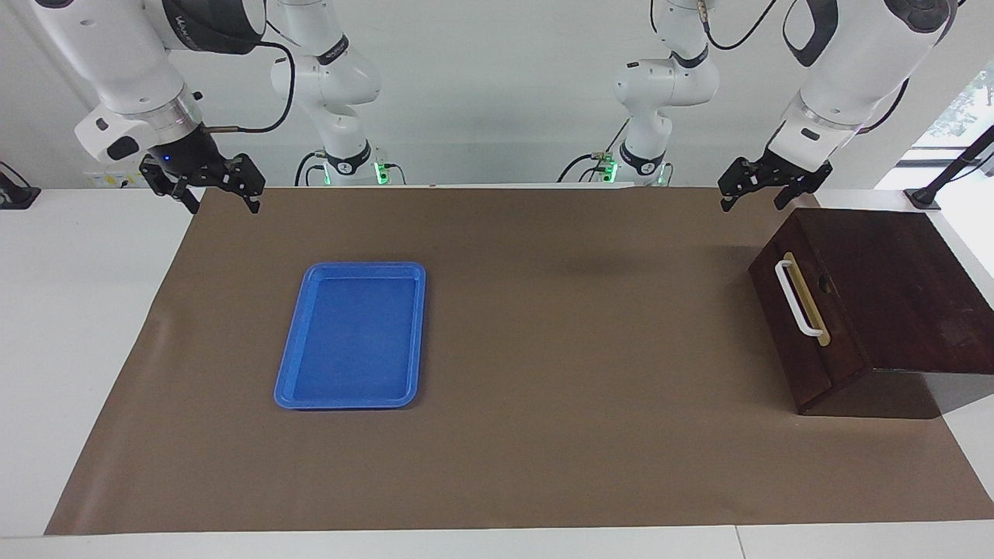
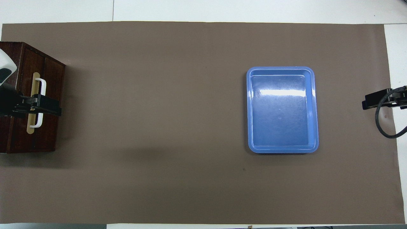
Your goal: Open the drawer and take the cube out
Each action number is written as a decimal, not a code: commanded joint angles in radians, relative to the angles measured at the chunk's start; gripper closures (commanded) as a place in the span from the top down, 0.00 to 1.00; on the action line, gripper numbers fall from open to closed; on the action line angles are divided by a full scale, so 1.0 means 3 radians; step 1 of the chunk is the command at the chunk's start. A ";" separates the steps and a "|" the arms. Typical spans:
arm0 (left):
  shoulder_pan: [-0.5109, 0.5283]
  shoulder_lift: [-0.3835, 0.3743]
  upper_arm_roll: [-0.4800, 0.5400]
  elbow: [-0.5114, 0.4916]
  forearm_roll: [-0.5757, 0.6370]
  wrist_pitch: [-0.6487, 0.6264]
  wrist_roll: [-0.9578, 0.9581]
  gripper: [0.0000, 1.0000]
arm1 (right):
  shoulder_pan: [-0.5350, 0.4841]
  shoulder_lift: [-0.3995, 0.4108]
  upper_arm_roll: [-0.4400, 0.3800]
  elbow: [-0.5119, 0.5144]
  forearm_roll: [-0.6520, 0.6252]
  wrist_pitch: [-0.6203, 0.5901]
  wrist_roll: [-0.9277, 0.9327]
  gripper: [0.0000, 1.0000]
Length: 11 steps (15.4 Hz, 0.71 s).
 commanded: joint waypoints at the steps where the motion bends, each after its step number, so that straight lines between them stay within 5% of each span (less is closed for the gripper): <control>1: 0.0007 -0.0047 0.0011 -0.0064 -0.0040 -0.0022 0.0026 1.00 | -0.0046 -0.0079 0.0035 -0.0104 -0.0048 0.0076 0.0078 1.00; 11: -0.0049 -0.0012 0.0001 -0.0115 0.0128 0.0285 0.0011 1.00 | -0.0056 -0.0074 0.0035 -0.0104 -0.0048 0.0071 0.0078 1.00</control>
